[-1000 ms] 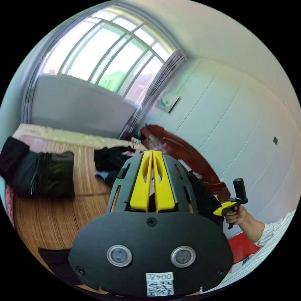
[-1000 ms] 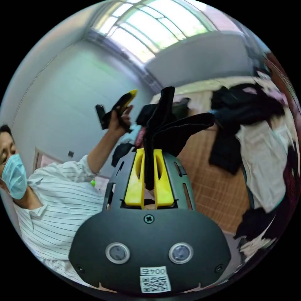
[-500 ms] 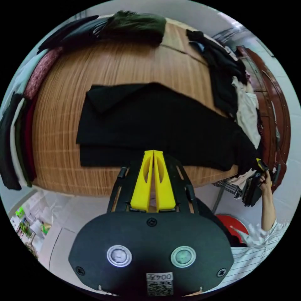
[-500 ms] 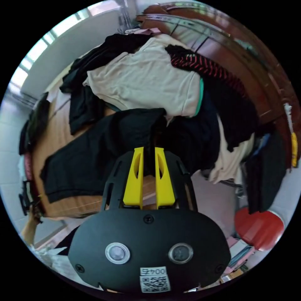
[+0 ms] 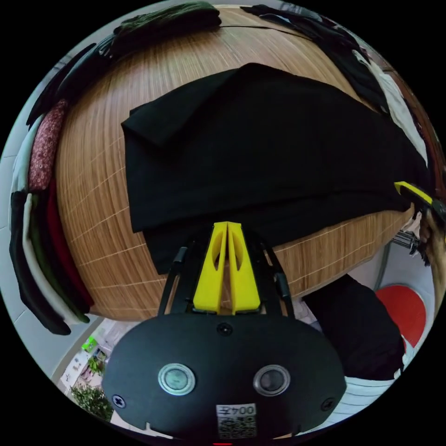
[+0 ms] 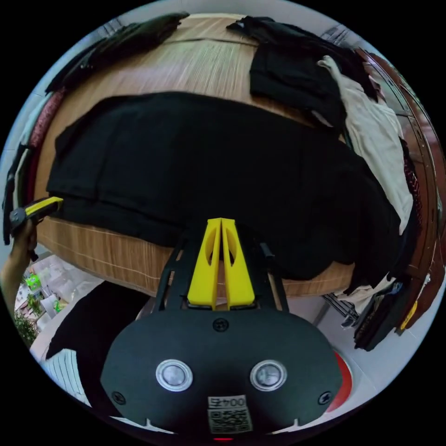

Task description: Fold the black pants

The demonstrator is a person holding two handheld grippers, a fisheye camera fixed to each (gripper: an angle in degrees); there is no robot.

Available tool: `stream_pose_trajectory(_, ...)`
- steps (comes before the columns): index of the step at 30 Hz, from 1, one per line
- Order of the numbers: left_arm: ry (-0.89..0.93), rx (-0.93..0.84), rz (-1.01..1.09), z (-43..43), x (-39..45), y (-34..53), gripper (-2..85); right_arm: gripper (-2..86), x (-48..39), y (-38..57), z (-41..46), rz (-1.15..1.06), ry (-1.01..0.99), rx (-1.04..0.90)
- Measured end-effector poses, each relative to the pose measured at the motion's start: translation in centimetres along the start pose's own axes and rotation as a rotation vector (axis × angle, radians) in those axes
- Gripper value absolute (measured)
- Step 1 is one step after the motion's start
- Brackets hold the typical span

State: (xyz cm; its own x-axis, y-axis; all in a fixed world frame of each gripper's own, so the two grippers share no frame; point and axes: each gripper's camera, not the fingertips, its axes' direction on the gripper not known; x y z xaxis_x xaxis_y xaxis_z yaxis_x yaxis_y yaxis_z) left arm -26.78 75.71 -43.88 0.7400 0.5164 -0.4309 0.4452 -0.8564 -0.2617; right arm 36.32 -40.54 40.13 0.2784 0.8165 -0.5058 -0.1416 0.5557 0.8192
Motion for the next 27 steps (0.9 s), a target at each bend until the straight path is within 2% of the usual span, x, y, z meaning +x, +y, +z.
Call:
stream_pose_trajectory(2,-0.007,0.059,0.025,-1.9,-2.4,0.7,0.4,-0.6,-2.0,0.5,3.6,-0.013,0.026,-0.084)
stream_pose_trajectory(4,0.002,0.121,0.011,-4.1,-5.0,1.7,0.3,-0.7,-3.6,1.9,5.1,0.005,0.12,-0.05)
stream_pose_trajectory(6,0.079,0.192,-0.022,-6.8,-9.2,3.0,0.3,-0.7,-5.8,3.5,7.4,-0.072,0.236,-0.079)
stream_pose_trajectory(9,0.191,0.209,-0.013,-10.3,-15.3,3.8,0.5,-0.7,-6.7,5.7,9.9,-0.127,0.285,-0.099)
stream_pose_trajectory(12,0.158,0.169,0.078,-14.7,-19.2,3.6,0.6,-0.7,-6.4,8.2,11.8,-0.017,0.25,-0.091)
stream_pose_trajectory(15,0.082,0.169,0.1,-19.4,-23.9,4.7,0.6,-0.7,-9.0,10.9,13.8,-0.007,0.328,-0.088)
stream_pose_trajectory(20,0.078,0.158,0.01,-26.0,-37.3,8.6,0.5,-0.8,-14.7,14.9,15.3,0.006,0.266,-0.019)
stream_pose_trajectory(23,0.028,0.109,-0.061,-30.3,-45.5,11.1,0.5,-0.8,-17.9,17.5,16.4,-0.018,0.139,0.003)
stream_pose_trajectory(27,-0.045,0.058,-0.087,-37.5,-52.9,14.9,0.3,-0.7,-21.6,21.2,17.8,-0.164,0.105,0.034)
